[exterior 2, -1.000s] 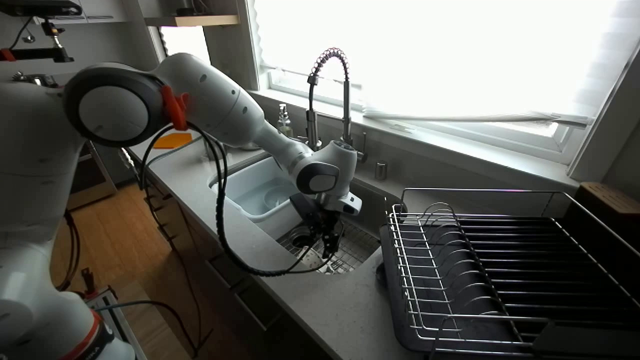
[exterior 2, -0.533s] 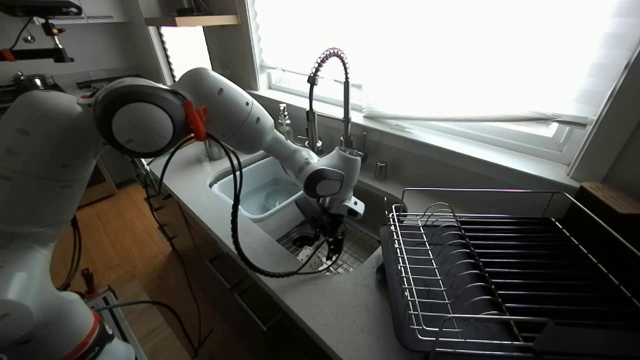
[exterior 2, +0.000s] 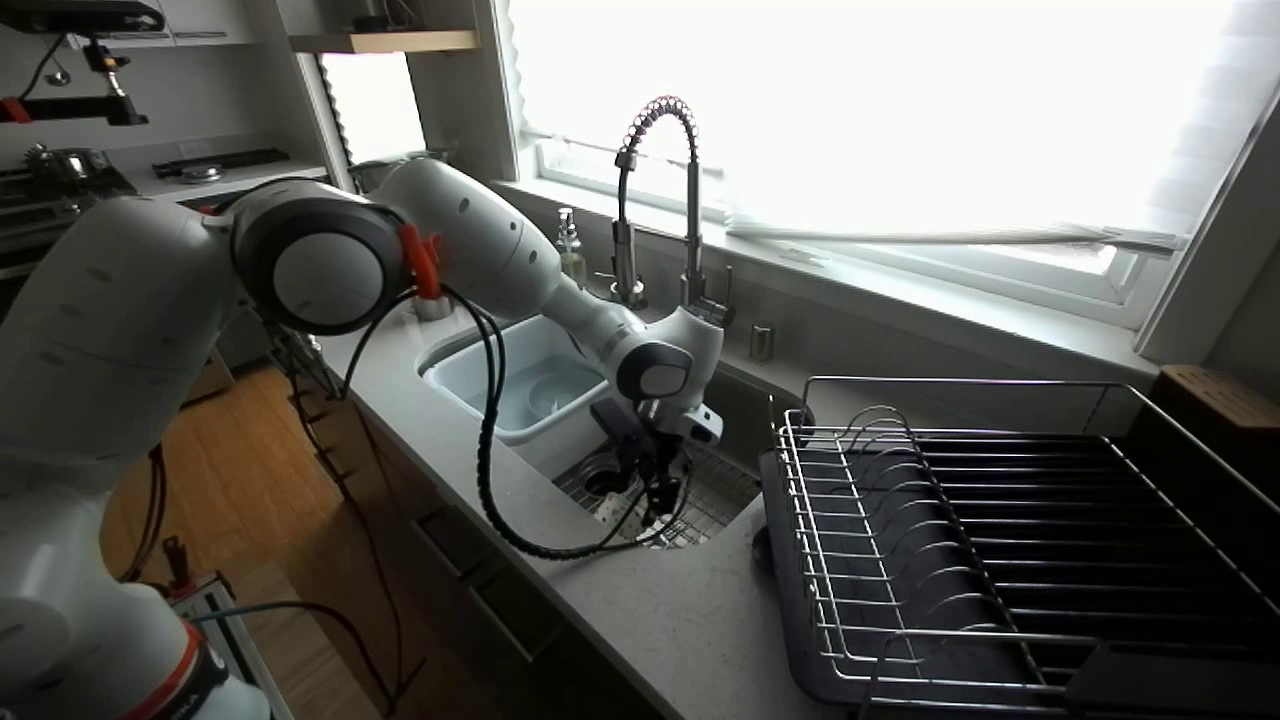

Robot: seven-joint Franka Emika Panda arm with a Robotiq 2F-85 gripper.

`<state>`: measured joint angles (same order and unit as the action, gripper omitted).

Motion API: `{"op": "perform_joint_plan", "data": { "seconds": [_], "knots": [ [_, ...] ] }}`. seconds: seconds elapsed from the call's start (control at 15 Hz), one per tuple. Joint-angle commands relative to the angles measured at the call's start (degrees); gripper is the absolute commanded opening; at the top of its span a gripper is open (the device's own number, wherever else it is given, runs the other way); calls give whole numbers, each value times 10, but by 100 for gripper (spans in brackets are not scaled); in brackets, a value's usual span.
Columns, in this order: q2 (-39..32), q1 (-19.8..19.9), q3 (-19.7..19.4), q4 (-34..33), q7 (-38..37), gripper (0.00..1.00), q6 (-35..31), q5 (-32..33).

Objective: Remove the cup from the sink

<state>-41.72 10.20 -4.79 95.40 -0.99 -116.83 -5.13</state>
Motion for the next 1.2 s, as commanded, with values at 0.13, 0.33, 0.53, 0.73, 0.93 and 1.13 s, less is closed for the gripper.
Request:
{"op": "perform_joint_plan", "data": {
  "seconds": [0.13,0.33,0.53,0.73,0.93,1.13],
  "knots": [
    [-27,-4,-7,-37,-9,100,49,8],
    [-32,-9,-14,-43,-13,100,48,21],
    [-34,-10,-17,-46,-14,100,44,28],
    [-38,-12,-19,-50,-22,100,43,31],
    [-45,-14,-19,-54,-24,100,53,33],
    [-51,-14,-16,-58,-23,100,60,31]
  ]
}}
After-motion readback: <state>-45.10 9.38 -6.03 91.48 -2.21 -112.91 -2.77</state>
